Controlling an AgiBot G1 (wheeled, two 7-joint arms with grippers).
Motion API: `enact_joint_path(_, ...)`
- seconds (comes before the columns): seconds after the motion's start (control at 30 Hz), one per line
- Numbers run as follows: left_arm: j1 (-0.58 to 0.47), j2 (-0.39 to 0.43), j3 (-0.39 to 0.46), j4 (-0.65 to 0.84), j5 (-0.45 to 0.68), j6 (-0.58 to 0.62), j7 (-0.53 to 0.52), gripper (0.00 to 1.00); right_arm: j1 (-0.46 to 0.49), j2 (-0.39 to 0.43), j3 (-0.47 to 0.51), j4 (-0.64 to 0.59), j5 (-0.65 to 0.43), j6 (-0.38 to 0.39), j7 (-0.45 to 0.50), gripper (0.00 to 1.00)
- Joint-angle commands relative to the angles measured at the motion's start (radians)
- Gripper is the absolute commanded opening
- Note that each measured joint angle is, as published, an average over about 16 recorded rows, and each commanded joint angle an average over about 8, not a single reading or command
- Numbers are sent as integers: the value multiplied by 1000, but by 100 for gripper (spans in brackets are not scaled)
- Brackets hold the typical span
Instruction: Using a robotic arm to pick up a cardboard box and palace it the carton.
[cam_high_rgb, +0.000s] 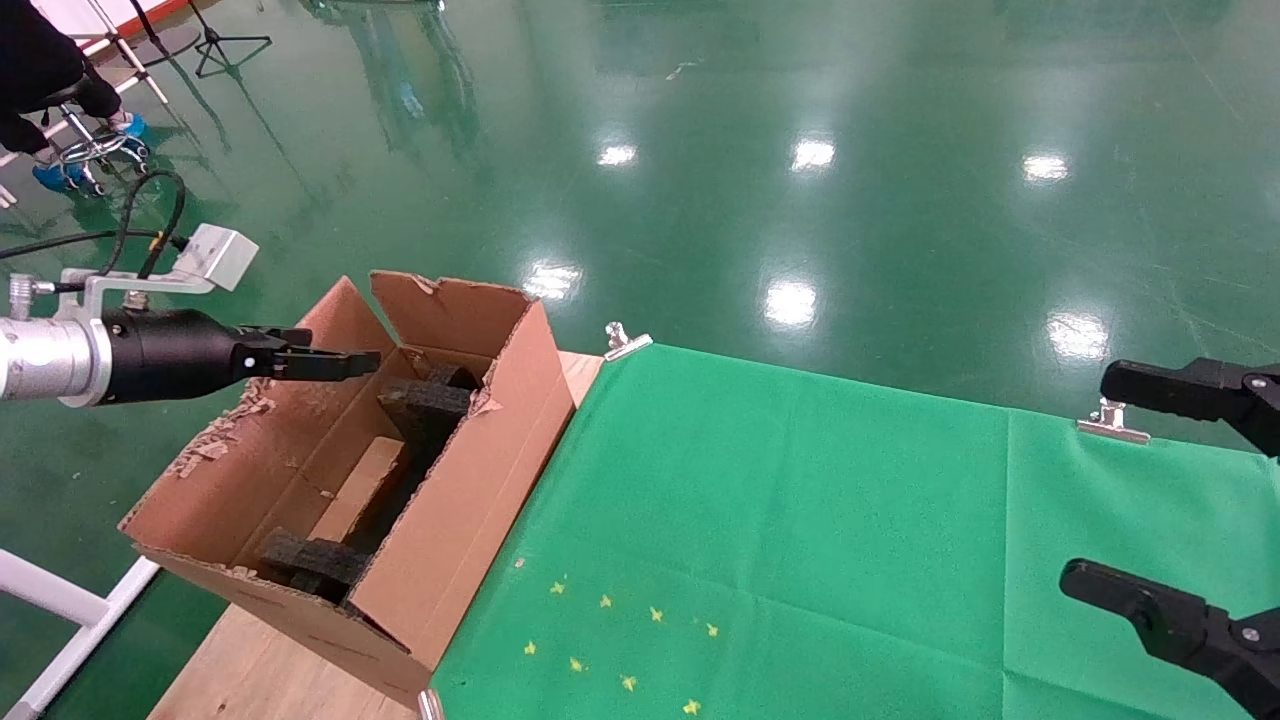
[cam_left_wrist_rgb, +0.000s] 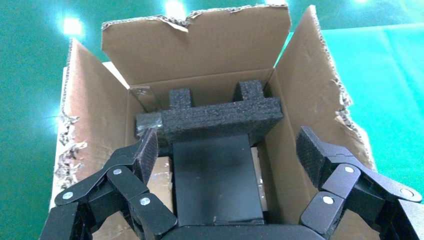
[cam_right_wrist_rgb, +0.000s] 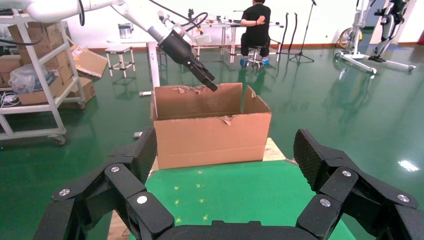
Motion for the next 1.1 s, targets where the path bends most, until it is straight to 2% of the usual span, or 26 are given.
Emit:
enact_joint_path(0.03, -1, 1, 3, 2, 9, -2, -3, 100, 0, 0, 0, 0, 0, 0, 0, 100)
enact_joint_path(0.27, 20, 11, -13, -28, -24, 16, 22, 100, 0, 0, 0, 0, 0, 0, 0, 100)
enact_joint_path(1.1, 185, 78, -158, -267, -336, 179, 240, 100, 0, 0, 0, 0, 0, 0, 0, 100)
